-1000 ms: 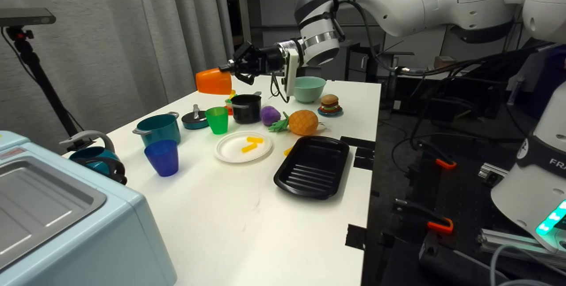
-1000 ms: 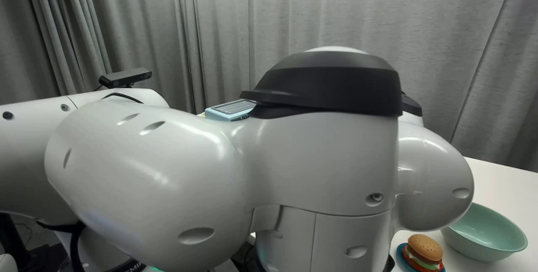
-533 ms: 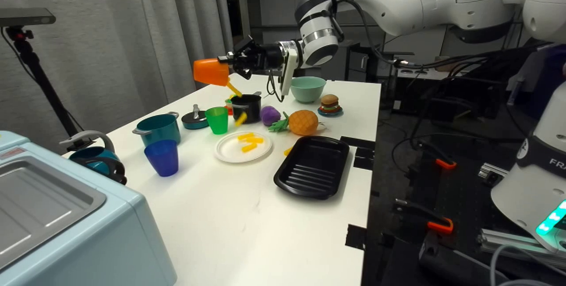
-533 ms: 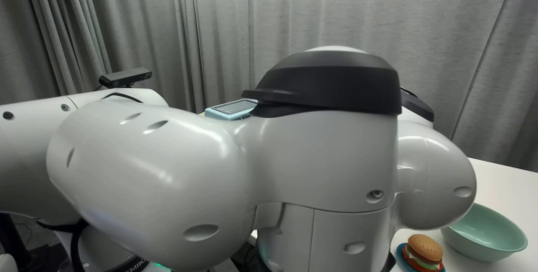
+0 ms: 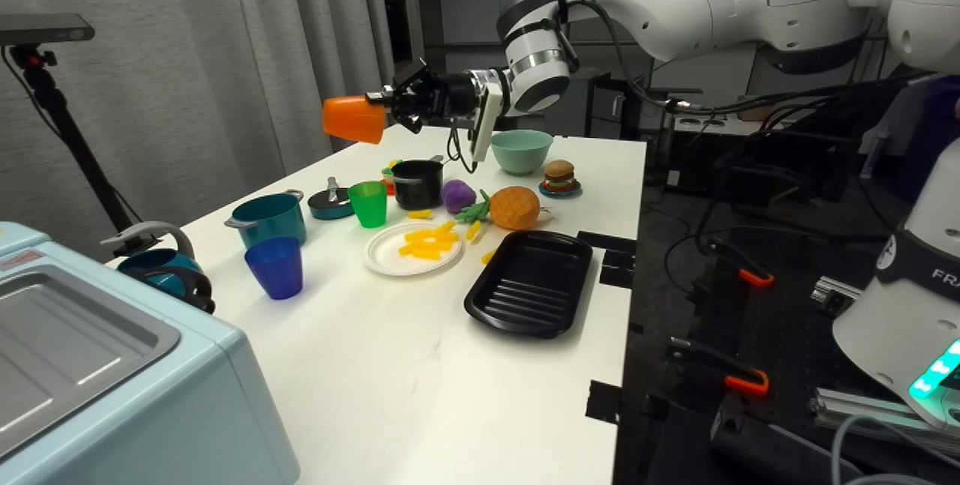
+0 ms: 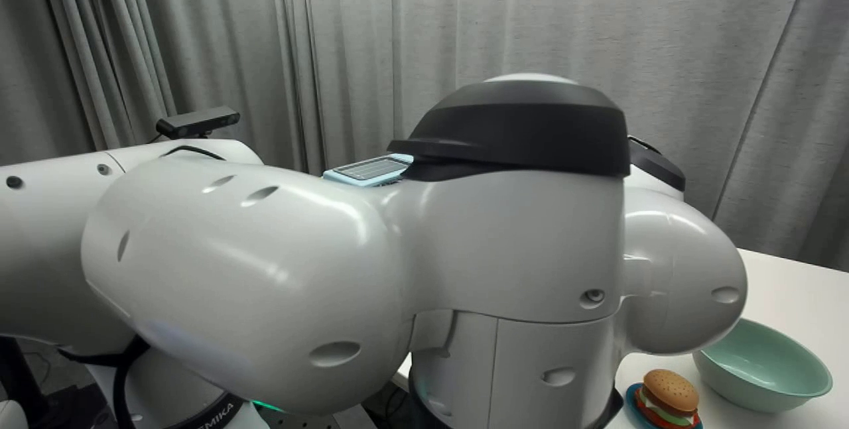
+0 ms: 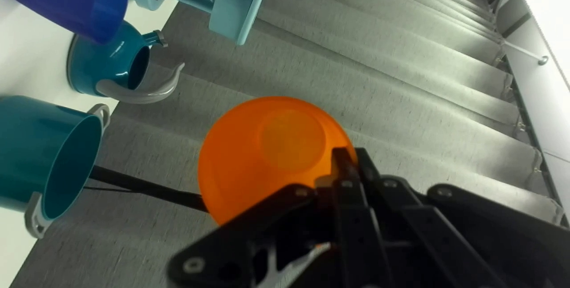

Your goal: Pour the fries out of the orange cup and onto the white plate

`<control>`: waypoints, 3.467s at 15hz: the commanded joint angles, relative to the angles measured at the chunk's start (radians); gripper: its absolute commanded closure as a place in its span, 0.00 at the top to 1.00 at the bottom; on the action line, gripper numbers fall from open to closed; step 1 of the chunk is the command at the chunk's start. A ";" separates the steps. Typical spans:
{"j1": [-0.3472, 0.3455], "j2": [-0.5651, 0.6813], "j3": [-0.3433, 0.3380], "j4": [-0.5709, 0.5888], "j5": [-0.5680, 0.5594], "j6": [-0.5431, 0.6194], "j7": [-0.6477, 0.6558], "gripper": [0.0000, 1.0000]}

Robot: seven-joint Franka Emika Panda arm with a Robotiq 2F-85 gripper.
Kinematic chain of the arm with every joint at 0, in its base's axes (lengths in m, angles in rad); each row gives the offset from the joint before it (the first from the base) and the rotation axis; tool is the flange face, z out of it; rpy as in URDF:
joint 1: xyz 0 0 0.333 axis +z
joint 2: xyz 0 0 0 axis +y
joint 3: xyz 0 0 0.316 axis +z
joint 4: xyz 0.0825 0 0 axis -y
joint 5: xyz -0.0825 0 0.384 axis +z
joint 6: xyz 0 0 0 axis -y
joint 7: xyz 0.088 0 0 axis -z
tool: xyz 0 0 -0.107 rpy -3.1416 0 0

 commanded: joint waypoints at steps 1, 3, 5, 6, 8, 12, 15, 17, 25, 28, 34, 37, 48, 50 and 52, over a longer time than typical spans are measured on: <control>0.033 0.010 0.002 0.040 -0.014 -0.030 -0.010 0.01; 0.048 -0.004 -0.001 0.042 -0.024 -0.027 -0.002 0.01; 0.058 -0.030 -0.005 0.044 -0.034 -0.020 0.015 0.01; 0.065 -0.051 -0.008 0.043 -0.039 -0.014 0.028 0.01; 0.070 -0.096 -0.004 0.035 -0.053 -0.002 0.051 0.01; 0.075 -0.190 0.026 0.034 -0.083 -0.004 0.069 0.01; 0.090 -0.282 0.054 0.052 -0.111 -0.011 0.098 0.01; 0.113 -0.368 0.063 0.069 -0.142 -0.002 0.136 0.01; 0.267 -0.678 0.004 0.129 -0.235 0.001 0.313 0.01; 0.367 -0.786 -0.065 0.099 -0.248 0.035 0.380 0.01; 0.719 -0.924 -0.365 0.032 -0.272 0.130 0.497 0.01; 0.945 -0.960 -0.585 0.035 -0.297 0.142 0.573 0.01; 1.359 -0.931 -1.041 0.081 -0.340 0.014 0.746 0.01; 1.376 -0.918 -1.070 0.092 -0.346 -0.013 0.762 0.01; 1.386 -0.903 -1.091 0.101 -0.351 -0.032 0.771 0.01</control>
